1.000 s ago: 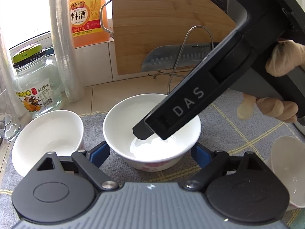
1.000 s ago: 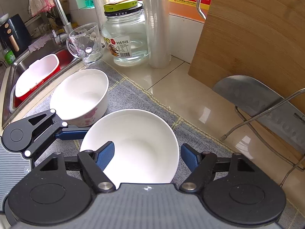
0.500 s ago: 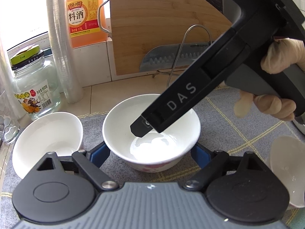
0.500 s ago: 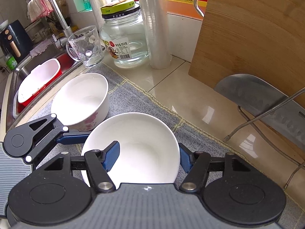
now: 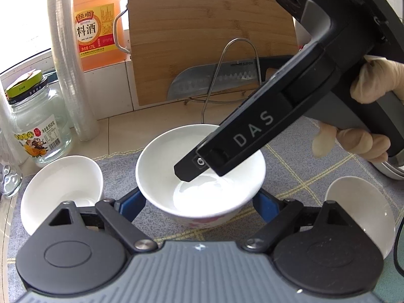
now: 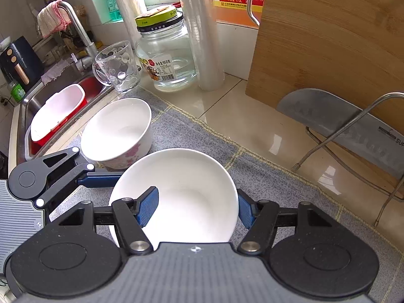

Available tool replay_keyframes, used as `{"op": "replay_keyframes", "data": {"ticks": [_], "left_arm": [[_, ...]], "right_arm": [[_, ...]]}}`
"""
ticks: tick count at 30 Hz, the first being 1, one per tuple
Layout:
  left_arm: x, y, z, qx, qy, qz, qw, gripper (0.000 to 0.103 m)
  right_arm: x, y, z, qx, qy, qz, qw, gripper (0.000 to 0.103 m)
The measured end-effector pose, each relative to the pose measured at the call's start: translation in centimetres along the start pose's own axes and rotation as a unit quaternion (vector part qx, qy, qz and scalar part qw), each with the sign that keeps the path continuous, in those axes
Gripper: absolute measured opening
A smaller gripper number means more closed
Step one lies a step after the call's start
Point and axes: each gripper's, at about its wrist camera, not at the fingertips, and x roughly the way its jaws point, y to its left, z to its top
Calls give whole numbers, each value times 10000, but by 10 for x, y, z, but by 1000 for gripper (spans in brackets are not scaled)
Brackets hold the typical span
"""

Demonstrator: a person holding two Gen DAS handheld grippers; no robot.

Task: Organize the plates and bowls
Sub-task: 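Close the right tool on the bowl rim and lift it, then carry the held bowl over another pink-flowered bowl with the right tool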

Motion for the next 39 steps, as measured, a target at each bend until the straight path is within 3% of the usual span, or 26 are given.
{"op": "replay_keyframes", "data": {"ticks": [24,39], "left_arm": [[-64,-59,4,575,-122,-584,9966,91],[-75,-97,3,989,-149,-1020,9897,91]], "right_arm": [[-85,20,-60,506,-453,-233,9974,71],[-130,18,-104,863,-650,-633,9921,71]]}}
